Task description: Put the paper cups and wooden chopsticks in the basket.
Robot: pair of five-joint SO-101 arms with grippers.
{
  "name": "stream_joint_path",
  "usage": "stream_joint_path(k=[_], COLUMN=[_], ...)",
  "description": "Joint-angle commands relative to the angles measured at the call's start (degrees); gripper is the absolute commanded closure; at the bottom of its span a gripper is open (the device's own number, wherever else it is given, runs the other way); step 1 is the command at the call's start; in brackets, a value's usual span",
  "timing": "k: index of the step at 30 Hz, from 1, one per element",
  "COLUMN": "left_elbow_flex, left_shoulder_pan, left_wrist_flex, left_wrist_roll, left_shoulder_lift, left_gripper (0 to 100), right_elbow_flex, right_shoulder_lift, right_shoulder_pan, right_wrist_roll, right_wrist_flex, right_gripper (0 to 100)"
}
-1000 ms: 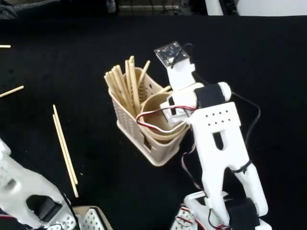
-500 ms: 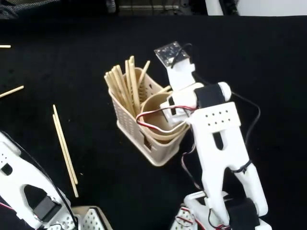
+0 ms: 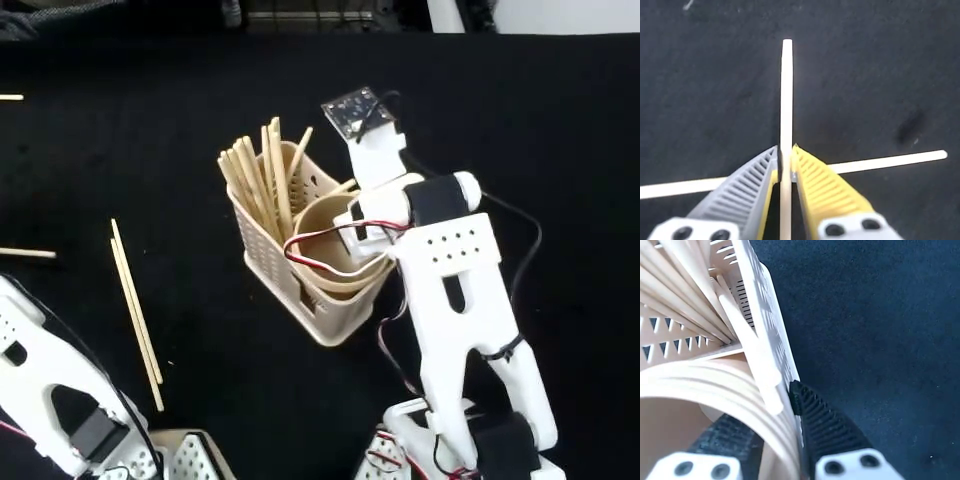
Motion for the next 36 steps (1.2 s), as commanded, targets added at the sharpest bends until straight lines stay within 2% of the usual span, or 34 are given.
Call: stream_joint_path(k=[1,7,12,19,24,28,32,36], left_elbow_flex=[-2.77,-2.68,0.48,11.56,34.95,56.57,81.89,108.88], left_shoulder_pan=[0.22,3.12,7.08,14.02,18.95,27.65,40.66,46.02], left_wrist_flex=[7.47,19.16,19.16,19.25,19.08,15.38,3.87,-14.42], left_wrist_roll=[-0.18,-5.10,-7.21,-7.21,-7.38,-9.41,-14.68,-19.34], left_shoulder_lift=[-8.53,-22.07,-33.67,-53.71,-80.18,-101.01,-120.53,-140.84], left_gripper=[97,97,97,97,97,97,97,97], right_elbow_flex=[1.54,1.19,1.36,-3.47,-4.88,-3.03,-2.33,-4.97], right_shoulder_lift=[7.08,6.99,7.16,7.25,7.25,7.34,10.15,17.54], right_shoulder_pan=[-0.09,-0.44,-5.80,-19.78,-23.56,-23.65,-22.42,-19.16], right_wrist_roll=[-0.88,-1.32,-7.21,-21.10,-24.53,-24.53,-24.79,-25.67], right_wrist_flex=[-0.97,-1.23,-4.57,-7.21,-7.56,-10.11,-12.31,-12.22], right_gripper=[98.7,98.7,98.7,98.7,98.7,98.7,98.7,98.7])
